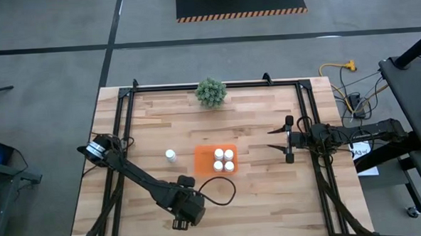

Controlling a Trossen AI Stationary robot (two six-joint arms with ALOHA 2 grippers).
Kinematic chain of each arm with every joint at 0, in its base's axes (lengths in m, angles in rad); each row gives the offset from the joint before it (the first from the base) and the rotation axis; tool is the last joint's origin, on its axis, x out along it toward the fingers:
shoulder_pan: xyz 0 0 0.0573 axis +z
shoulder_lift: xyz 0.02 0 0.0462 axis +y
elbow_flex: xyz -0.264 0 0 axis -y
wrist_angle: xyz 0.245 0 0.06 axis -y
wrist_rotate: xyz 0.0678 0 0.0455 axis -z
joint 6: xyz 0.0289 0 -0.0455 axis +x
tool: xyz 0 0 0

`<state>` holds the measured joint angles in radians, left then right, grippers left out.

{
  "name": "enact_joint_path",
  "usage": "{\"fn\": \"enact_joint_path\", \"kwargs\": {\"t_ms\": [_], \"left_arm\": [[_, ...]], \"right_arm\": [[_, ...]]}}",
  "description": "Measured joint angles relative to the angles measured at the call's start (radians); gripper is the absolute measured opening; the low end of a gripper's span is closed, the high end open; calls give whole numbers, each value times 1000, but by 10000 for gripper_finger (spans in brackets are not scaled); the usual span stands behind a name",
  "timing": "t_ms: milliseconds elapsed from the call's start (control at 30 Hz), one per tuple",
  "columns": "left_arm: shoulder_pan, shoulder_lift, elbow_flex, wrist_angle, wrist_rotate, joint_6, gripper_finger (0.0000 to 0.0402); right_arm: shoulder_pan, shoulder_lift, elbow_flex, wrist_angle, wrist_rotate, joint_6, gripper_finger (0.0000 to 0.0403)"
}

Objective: Pick and place pill bottles into a basket
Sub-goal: Put the white medicine bottle into the orange bin

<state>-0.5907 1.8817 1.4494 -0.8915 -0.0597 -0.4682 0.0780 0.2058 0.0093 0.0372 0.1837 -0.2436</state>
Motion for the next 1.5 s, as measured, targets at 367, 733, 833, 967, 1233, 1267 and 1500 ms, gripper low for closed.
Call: {"fn": "enact_joint_path", "kwargs": {"t_ms": [367,733,833,967,1233,1267,1500], "left_arm": [[0,-1,0,1,1,3,142],[53,-32,27,-43,-7,29,142],[85,-46,42,-44,-16,57,142],[139,-70,51,-44,-40,60,142],[212,-131,54,-47,-77,118,142],[219,-137,56,-46,-79,123,142],[257,-153,101,-43,-113,179,142]], "right_arm": [[0,0,0,0,0,0,226],[0,0,0,0,0,0,226],[0,0,0,0,0,0,226],[0,0,0,0,0,0,226],[0,0,0,0,0,0,226],[0,0,0,0,0,0,226],[0,0,0,0,0,0,226]]}}
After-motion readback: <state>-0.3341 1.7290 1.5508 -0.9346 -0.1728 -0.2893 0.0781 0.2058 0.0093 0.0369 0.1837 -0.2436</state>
